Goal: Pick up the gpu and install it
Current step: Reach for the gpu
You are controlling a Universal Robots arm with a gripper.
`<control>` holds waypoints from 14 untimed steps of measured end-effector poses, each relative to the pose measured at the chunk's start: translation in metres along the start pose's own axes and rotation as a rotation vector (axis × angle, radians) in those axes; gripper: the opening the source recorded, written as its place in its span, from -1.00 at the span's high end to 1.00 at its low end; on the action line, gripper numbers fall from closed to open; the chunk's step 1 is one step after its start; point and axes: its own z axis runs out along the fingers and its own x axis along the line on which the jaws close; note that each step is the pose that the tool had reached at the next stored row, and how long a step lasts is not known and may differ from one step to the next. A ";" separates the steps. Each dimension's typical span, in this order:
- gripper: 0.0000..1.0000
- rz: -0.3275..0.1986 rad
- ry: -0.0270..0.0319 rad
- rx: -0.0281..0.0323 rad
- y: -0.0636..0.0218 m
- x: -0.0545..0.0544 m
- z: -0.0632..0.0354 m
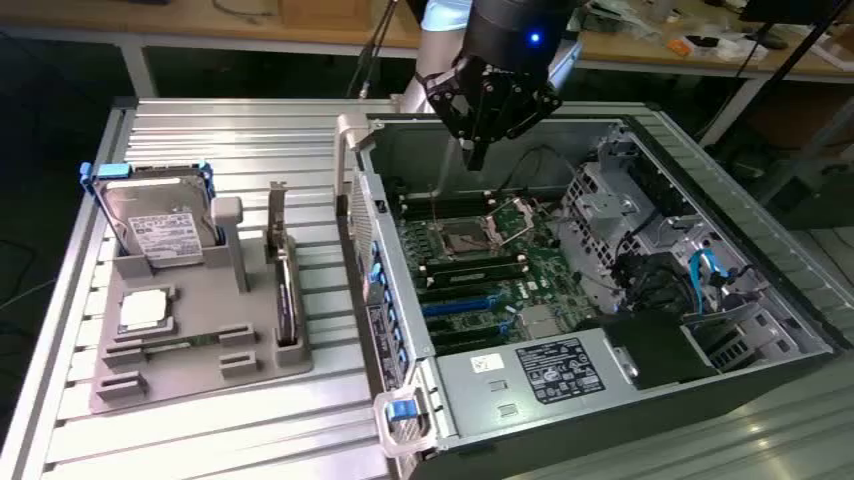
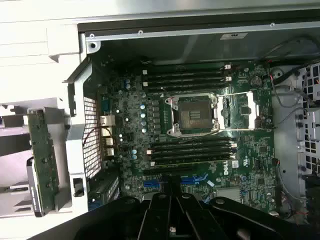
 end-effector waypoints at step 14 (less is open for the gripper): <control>0.79 0.000 0.0000 -0.0002 -0.0025 0.025 -0.0007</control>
